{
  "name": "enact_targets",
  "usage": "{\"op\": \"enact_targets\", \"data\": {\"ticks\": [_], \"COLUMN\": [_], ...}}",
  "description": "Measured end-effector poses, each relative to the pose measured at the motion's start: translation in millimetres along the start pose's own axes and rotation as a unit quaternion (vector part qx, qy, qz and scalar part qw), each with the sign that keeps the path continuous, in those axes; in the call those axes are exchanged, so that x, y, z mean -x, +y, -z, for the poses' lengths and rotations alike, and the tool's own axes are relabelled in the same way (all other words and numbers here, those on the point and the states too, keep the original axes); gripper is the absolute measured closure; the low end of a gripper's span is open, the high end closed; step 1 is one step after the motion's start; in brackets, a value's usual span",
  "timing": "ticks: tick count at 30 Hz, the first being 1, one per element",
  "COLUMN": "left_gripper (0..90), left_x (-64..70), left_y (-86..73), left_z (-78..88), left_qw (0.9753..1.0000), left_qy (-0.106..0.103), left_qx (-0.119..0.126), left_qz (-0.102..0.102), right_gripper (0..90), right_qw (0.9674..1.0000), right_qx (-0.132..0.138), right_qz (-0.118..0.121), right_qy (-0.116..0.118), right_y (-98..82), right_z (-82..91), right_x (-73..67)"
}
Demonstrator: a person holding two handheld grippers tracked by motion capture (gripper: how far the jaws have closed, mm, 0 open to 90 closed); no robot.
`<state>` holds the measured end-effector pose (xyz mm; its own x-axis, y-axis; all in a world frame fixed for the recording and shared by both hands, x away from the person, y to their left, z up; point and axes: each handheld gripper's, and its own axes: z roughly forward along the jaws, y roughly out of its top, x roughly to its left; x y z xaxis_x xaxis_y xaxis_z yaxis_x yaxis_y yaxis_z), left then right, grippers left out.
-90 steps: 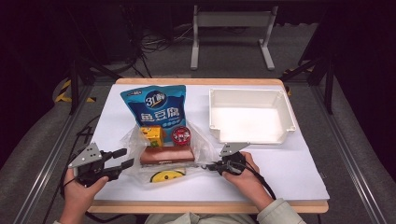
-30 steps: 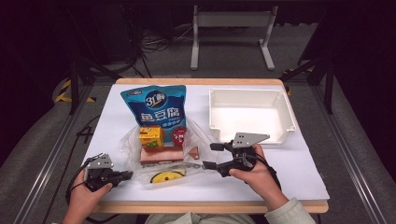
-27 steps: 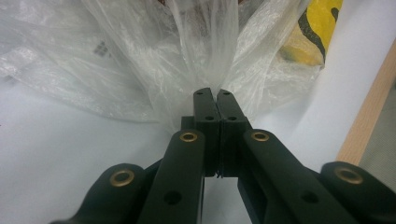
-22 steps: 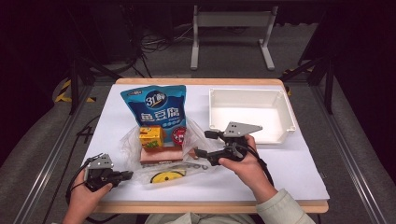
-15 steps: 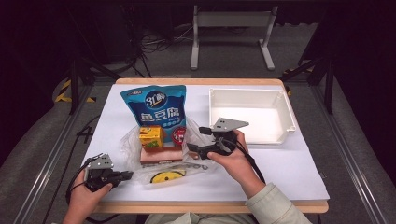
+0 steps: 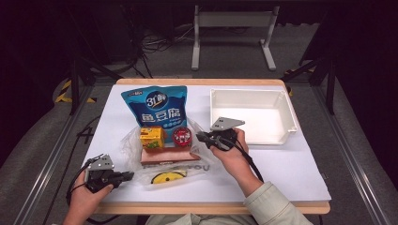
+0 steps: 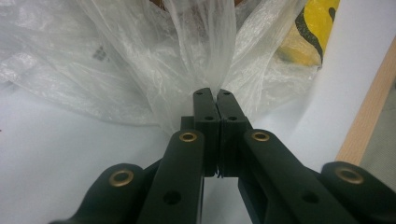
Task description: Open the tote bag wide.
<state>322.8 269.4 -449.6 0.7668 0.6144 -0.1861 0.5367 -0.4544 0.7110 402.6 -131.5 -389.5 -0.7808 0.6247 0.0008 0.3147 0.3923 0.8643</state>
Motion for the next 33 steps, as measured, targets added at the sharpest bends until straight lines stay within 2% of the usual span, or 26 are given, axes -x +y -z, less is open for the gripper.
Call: {"op": "enact_targets", "data": {"ticks": [5,8,9,11,16,25,33], "left_gripper": [87.4,86.8,86.6,86.6,86.0,85.8,85.0], "left_x": [-0.5,-1.2,-1.2,-2.3,-3.6,-6.6,-7.3], "left_y": [0.4,0.5,0.5,0.5,0.3,0.7,0.6], "left_z": [0.2,0.1,0.1,0.2,0.5,-2.4,-3.0], "left_qw": [1.0000,0.9999,0.9999,0.9999,0.9998,0.9997,0.9996], "left_qy": [0.004,0.007,0.007,0.010,0.015,0.020,0.021], "left_qx": [0.006,0.008,0.008,0.009,0.011,0.010,0.012], "left_qz": [0.002,0.003,0.003,0.000,0.001,0.002,0.012], "right_gripper": [89.4,89.7,89.7,89.8,89.8,89.7,89.5], "right_qw": [0.9991,0.9962,0.9962,0.9930,0.9931,0.9955,0.9953], "right_qx": [-0.004,-0.016,-0.016,-0.027,-0.051,-0.072,-0.087], "right_qz": [0.025,0.059,0.059,0.085,0.082,0.054,0.040], "right_qy": [-0.034,-0.062,-0.062,-0.077,-0.066,-0.028,-0.012], "right_y": [-2.6,-4.6,-4.6,-7.4,-23.4,-42.9,-55.5], "right_z": [7.9,8.9,8.9,6.6,-5.3,-19.0,-23.8], "right_x": [5.3,4.1,4.1,1.7,-0.2,-1.6,-1.2]}}
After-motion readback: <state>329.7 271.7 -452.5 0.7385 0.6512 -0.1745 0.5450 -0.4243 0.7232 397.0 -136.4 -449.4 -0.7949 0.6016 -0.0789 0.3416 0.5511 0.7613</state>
